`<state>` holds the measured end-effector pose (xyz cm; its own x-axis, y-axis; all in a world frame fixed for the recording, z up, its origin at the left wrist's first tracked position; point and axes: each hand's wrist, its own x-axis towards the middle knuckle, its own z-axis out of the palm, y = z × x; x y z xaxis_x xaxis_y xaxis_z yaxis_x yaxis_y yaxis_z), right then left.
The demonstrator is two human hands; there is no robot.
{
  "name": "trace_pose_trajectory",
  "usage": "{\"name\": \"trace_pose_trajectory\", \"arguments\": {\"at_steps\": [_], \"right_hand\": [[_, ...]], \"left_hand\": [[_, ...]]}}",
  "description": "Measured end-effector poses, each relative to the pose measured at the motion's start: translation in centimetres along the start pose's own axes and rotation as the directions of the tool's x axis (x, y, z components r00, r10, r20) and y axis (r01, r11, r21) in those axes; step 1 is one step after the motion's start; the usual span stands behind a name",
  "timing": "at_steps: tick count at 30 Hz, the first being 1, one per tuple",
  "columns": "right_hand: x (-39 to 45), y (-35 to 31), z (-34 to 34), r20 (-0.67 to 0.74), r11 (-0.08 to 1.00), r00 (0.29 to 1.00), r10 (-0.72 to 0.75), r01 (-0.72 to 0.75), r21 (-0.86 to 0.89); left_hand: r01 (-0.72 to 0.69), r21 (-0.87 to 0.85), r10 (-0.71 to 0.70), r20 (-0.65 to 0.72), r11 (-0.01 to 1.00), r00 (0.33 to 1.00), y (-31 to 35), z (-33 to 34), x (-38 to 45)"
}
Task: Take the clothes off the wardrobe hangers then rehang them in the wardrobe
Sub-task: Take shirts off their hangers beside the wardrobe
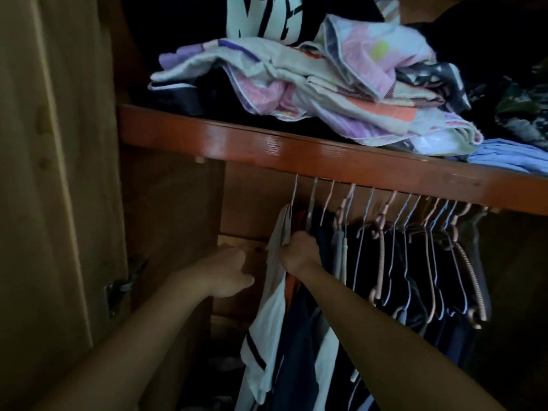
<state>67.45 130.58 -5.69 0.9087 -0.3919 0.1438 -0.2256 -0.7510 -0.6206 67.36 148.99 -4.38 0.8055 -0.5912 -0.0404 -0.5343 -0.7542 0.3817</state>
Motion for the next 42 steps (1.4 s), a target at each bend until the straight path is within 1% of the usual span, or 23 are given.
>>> {"name": "trace_pose_trajectory", "arguments": {"at_steps": [1, 3, 7, 9, 12, 15, 17, 21, 22, 24, 25, 26, 27, 29, 30, 31, 32, 33, 36, 38, 39, 40, 42], "right_hand": [[0.0, 0.0, -0.1, -0.024, 1.000, 1.000, -0.012, 0.012, -0.004], [0.0, -0.1, -0.5, -0.059, 0.999, 0.997, -0.047, 0.047, -0.003], [-0.7, -0.5, -2.2, -0.101, 0.989, 0.987, -0.125, 0.132, 0.068], [-1.8, -0.3, -2.7, -0.110, 0.979, 0.979, -0.169, 0.179, 0.093], [-4.0, 0.8, -3.3, -0.102, 0.970, 0.970, -0.220, 0.229, 0.086], [-6.2, 2.4, -4.2, -0.092, 0.966, 0.964, -0.251, 0.255, 0.042], [-7.8, 3.5, -5.3, -0.112, 0.961, 0.955, -0.275, 0.278, 0.009], [-11.2, 6.1, -7.6, -0.131, 0.943, 0.934, -0.334, 0.328, -0.066], [-12.0, 6.8, -8.2, -0.136, 0.940, 0.931, -0.339, 0.332, -0.072], [-13.6, 8.1, -9.5, -0.170, 0.943, 0.928, -0.332, 0.325, -0.070], [-14.4, 8.7, -10.2, -0.184, 0.947, 0.929, -0.321, 0.316, -0.060], [-15.2, 9.3, -11.0, -0.196, 0.952, 0.931, -0.307, 0.304, -0.045], [-16.0, 9.9, -11.8, -0.208, 0.955, 0.933, -0.293, 0.295, -0.023], [-17.7, 10.9, -13.2, -0.222, 0.959, 0.939, -0.263, 0.279, 0.042], [-18.6, 11.5, -14.0, -0.224, 0.962, 0.944, -0.242, 0.264, 0.075], [-19.7, 12.1, -14.7, -0.225, 0.964, 0.949, -0.222, 0.248, 0.096], [-20.8, 12.7, -15.3, -0.225, 0.966, 0.951, -0.211, 0.238, 0.103], [-22.1, 13.3, -16.0, -0.227, 0.968, 0.952, -0.207, 0.233, 0.094], [-26.0, 15.2, -18.1, -0.253, 0.976, 0.948, -0.191, 0.211, 0.051], [-28.8, 16.4, -19.6, -0.290, 0.985, 0.945, -0.155, 0.169, 0.024], [-30.3, 17.0, -20.3, -0.306, 0.991, 0.944, -0.127, 0.137, 0.010], [-31.8, 17.5, -21.0, -0.320, 0.995, 0.942, -0.099, 0.102, -0.006], [-34.8, 18.4, -22.2, -0.357, 0.999, 0.933, -0.048, 0.043, -0.022]], "left_hand": [[-0.001, -0.002, 0.001, 0.003, 1.000, 1.000, 0.0, 0.0, 0.0], [-0.002, 0.052, 0.002, -0.010, 0.999, 1.000, 0.2, 0.0, 0.0], [-0.008, 0.137, 0.015, -0.054, 0.991, 0.998, 0.6, -0.2, 0.2], [-0.033, 0.091, 0.041, -0.090, 0.995, 0.995, 0.7, -0.2, 0.3], [-0.122, -0.040, 0.111, -0.209, 0.992, 0.972, 0.7, 0.2, 0.6], [-0.132, -0.064, 0.107, -0.300, 0.989, 0.948, 0.5, 0.3, 1.2], [-0.116, -0.063, 0.091, -0.311, 0.991, 0.946, 0.6, 0.6, 1.6], [-0.126, -0.068, 0.102, -0.283, 0.990, 0.954, 1.3, 1.6, 2.1], [-0.110, -0.032, 0.096, -0.291, 0.993, 0.952, 1.5, 2.0, 2.1], [-0.057, 0.121, 0.096, -0.351, 0.991, 0.932, 2.2, 2.6, 1.6], [-0.052, 0.162, 0.115, -0.407, 0.985, 0.906, 2.8, 3.0, 1.1], [-0.091, 0.168, 0.163, -0.482, 0.982, 0.861, 3.4, 3.5, 0.6], [-0.166, 0.137, 0.215, -0.570, 0.977, 0.793, 4.1, 4.0, 0.0], [-0.341, 0.050, 0.265, -0.736, 0.939, 0.622, 5.5, 4.8, -1.4], [-0.393, 0.051, 0.283, -0.778, 0.918, 0.561, 6.1, 5.0, -1.9], [-0.409, 0.086, 0.314, -0.788, 0.908, 0.530, 6.6, 5.2, -2.1], [-0.404, 0.129, 0.346, -0.774, 0.906, 0.530, 7.0, 5.3, -2.2], [-0.395, 0.157, 0.369, -0.752, 0.905, 0.547, 7.6, 5.5, -2.2], [-0.439, 0.105, 0.398, -0.644, 0.892, 0.654, 9.3, 6.4, -2.3], [-0.469, 0.057, 0.430, -0.509, 0.881, 0.745, 10.7, 7.5, -2.3], [-0.496, 0.037, 0.460, -0.438, 0.868, 0.772, 11.5, 8.1, -2.3], [-0.536, 0.017, 0.500, -0.388, 0.844, 0.774, 12.4, 8.8, -2.4], [-0.619, -0.041, 0.578, -0.315, 0.784, 0.753, 14.5, 9.9, -2.8]]}}
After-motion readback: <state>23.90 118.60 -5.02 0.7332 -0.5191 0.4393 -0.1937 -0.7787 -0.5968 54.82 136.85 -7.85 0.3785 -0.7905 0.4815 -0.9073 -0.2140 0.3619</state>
